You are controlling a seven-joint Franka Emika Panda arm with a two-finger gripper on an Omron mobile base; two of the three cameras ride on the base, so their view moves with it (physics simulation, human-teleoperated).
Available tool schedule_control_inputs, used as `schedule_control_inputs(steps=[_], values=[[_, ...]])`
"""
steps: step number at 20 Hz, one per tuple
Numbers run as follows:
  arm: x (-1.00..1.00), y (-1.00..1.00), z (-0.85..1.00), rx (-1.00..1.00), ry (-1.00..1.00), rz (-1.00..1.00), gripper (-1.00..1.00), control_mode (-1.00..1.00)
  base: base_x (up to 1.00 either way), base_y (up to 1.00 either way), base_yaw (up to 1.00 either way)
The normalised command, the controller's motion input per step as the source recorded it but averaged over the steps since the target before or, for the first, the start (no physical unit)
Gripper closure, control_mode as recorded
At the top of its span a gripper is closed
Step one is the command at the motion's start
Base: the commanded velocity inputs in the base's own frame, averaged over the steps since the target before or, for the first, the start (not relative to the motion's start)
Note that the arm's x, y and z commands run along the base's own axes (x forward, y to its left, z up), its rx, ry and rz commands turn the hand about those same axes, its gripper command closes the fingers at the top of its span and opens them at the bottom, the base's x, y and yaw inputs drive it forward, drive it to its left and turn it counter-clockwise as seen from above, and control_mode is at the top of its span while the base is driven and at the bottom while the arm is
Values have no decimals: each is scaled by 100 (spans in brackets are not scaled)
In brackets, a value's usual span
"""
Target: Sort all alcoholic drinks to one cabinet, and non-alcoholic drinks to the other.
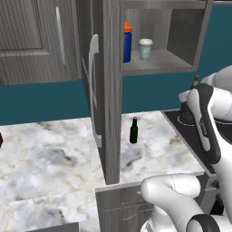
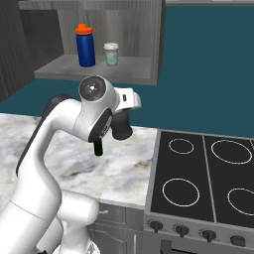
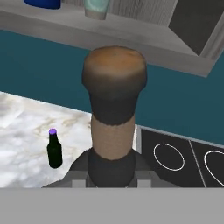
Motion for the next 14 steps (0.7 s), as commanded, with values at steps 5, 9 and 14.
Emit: schedule_control_inputs(steps=[5,9,14], values=[[-3,0,0,0,1,0,100,100,-8,0,0],[0,0,0,0,0,0,100,100,-54,0,0],[0,0,0,0,0,0,100,100,-55,-14,0]])
